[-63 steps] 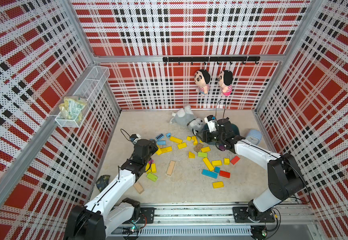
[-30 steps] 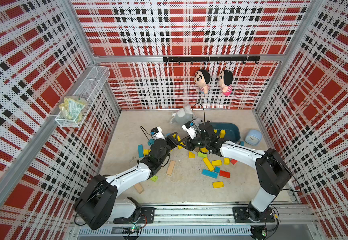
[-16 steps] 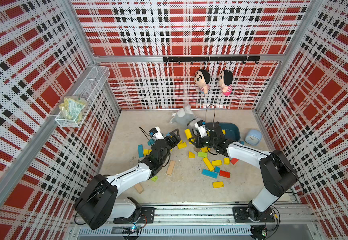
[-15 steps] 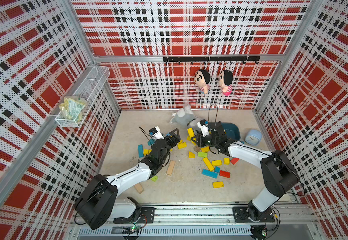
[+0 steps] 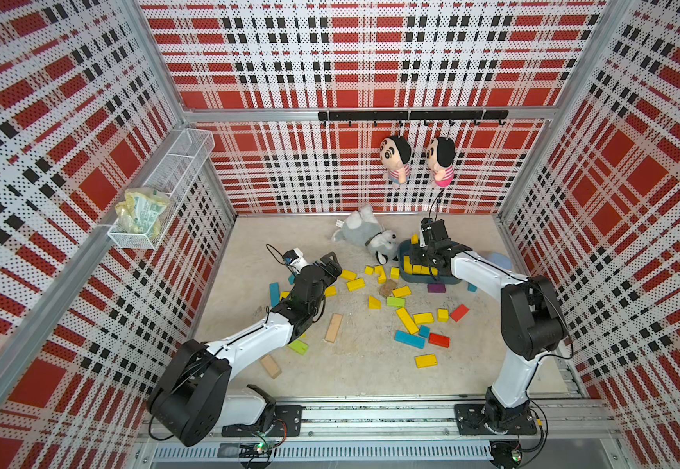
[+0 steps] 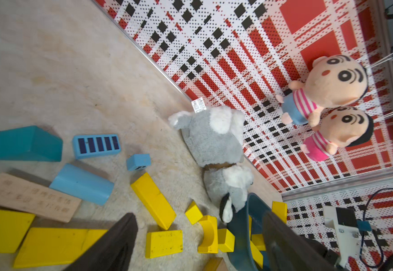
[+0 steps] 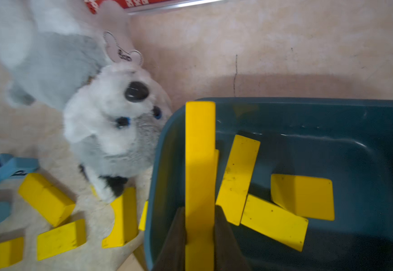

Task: Pick out the yellow building blocks
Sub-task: Place the building block in the storage box.

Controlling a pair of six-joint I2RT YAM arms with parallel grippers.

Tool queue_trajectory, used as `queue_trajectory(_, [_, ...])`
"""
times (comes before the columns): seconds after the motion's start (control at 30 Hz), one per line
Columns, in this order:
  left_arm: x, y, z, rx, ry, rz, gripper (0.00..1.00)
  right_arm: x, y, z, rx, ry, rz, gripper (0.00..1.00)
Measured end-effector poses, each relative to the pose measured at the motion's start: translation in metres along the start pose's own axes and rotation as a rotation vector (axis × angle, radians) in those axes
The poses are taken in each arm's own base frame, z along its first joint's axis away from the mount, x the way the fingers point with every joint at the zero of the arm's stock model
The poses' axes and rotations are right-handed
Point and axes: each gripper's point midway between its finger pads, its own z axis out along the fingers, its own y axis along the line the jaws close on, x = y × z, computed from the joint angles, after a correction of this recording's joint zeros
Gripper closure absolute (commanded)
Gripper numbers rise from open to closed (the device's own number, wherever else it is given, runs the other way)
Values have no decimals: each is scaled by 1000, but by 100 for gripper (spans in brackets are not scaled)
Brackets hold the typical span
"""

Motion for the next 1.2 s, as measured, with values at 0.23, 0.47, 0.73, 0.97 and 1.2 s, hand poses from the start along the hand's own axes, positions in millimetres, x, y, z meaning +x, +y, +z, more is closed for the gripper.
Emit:
queue_trajectory(0.23, [1,31,0,-130,13,23,17,26,-34,25,146,92,-21,100])
queue_trajectory(0.47, [-3,76,-5,-315,42,51,20,32,-54,30,205,112,-25,85])
queue_trajectory(0.73, [1,120,-16,-472,120,120,26,34,-54,32,192,108,-23,65])
queue_trajectory(0.97, [24,137,-28,-516,273,214,36,39,-50,16,150,76,-14,59])
queue_trajectory(1.2, [71,135,-47,-482,457,326,35,23,-43,-13,97,-16,12,58])
